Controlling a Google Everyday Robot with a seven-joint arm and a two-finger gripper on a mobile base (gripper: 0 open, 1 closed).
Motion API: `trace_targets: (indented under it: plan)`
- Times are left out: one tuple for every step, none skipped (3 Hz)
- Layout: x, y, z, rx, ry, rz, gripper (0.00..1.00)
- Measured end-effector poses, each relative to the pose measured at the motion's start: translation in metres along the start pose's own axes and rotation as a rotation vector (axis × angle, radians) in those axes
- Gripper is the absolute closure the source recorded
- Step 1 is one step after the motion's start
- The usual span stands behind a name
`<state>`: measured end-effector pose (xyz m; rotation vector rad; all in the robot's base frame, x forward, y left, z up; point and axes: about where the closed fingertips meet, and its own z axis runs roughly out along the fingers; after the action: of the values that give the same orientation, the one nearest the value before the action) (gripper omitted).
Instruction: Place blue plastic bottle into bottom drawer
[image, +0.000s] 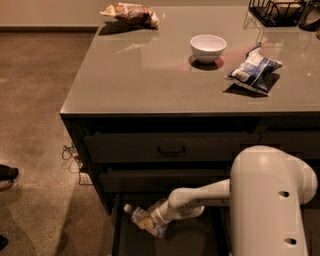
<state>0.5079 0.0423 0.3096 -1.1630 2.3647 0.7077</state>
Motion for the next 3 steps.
trace_targets:
  plan:
    - [0.014, -0.023, 0.029, 0.041, -0.04, -0.002, 1.0]
    - [0.023, -0.038, 0.06, 0.038, -0.075, -0.007, 1.0]
    - [0.03, -0.048, 0.083, 0.016, -0.104, -0.008, 1.0]
